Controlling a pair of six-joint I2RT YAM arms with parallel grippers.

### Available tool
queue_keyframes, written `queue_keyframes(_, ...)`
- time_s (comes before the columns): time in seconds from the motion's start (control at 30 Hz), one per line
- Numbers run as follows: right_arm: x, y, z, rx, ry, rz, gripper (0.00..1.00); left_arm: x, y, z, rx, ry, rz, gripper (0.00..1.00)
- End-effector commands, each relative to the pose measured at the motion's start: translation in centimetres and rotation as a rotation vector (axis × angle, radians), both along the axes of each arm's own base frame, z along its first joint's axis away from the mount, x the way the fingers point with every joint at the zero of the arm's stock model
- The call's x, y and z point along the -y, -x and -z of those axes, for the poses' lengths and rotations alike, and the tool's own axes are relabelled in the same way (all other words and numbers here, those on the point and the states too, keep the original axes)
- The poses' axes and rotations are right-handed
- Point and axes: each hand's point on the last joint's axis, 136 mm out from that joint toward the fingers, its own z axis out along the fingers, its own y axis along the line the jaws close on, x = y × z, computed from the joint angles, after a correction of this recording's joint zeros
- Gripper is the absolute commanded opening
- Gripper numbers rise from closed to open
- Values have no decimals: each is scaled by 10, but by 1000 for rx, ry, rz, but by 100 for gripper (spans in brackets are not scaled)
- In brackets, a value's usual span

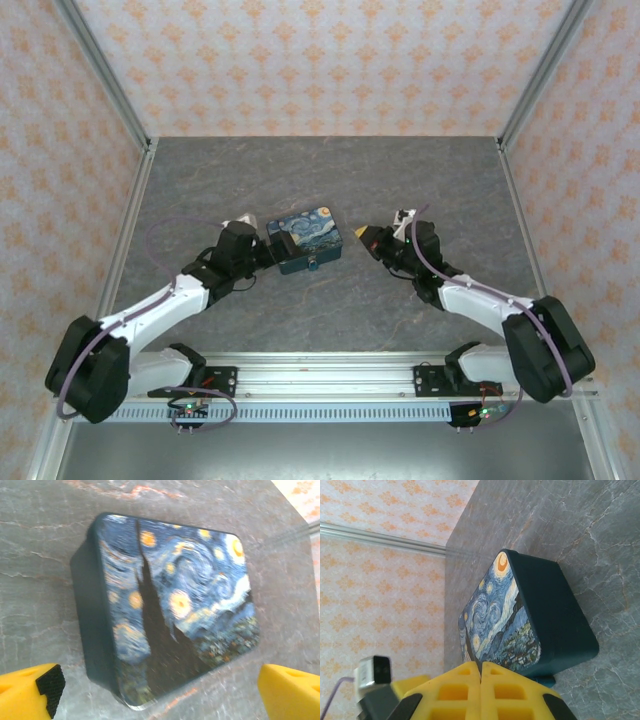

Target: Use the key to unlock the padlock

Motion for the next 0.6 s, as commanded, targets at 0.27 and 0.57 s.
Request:
queue_keyframes(0.27,-32,-53,-22,40,-88,-14,0,60,36,15,13,-65,197,99)
queue_keyframes(0.57,-48,-82,-14,1,-147,0,0,93,24,34,54,-150,332,93)
